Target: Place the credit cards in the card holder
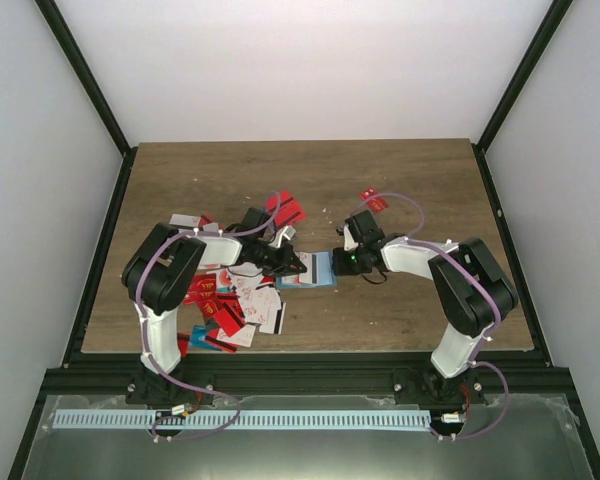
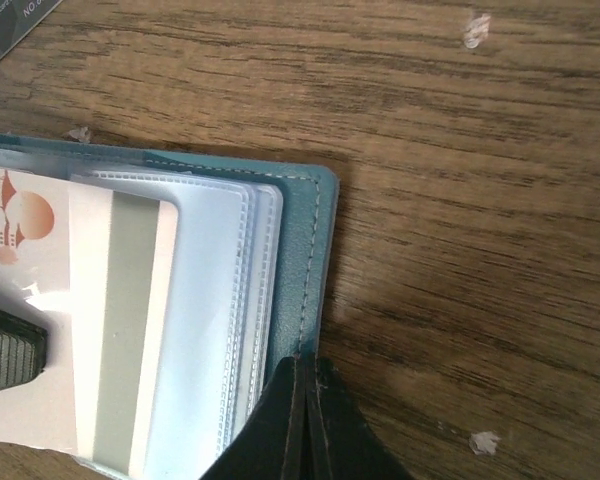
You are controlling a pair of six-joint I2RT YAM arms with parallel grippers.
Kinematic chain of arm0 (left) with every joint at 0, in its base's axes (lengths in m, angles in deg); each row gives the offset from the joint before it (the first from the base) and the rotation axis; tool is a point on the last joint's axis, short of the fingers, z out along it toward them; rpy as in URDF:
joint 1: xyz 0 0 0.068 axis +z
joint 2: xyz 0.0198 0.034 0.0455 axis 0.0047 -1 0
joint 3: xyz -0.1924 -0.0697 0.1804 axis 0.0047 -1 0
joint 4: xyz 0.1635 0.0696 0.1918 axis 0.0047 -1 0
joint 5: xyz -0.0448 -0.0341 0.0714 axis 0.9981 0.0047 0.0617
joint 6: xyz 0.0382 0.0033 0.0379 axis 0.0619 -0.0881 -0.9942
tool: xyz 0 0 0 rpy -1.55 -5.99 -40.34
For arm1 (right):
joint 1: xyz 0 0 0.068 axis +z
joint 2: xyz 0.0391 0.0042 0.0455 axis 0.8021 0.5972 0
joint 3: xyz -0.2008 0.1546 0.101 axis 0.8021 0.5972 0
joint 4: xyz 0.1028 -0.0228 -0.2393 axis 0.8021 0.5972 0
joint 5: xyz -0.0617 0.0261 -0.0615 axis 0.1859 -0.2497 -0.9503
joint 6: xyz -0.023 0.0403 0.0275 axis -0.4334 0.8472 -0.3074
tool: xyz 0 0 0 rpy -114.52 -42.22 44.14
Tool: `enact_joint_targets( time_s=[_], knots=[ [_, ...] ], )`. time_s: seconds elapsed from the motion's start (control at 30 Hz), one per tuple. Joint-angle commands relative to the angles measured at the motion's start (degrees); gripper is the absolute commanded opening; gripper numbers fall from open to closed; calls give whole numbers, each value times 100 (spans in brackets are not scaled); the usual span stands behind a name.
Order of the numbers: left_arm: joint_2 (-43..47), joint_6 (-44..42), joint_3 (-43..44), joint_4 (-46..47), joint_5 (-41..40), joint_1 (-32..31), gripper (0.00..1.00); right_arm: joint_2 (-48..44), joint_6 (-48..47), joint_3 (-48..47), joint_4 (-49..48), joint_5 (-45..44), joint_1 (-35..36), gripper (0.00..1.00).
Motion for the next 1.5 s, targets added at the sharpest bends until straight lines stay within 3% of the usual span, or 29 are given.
enact_joint_targets(
  time_s=[0.0,0.27,0.53,1.13,1.47],
  knots=[
    [-223,122,1,-40,-286,-127,4,-40,62,123,-4,386,159,1],
    [-105,97,-38,-196,-485,-151,5,-50,59,155,15,318,172,1],
    [237,-248,144,-935,-982,-157,38,-53,57,201,45,208,172,1],
    [875,-678,413,-2048,-1733,-196,82,66,80,283,-49,265,172,1],
    [1367,-1036,653,-2742,-2208,-221,97,-145,68,165,-33,493,172,1]
  ],
)
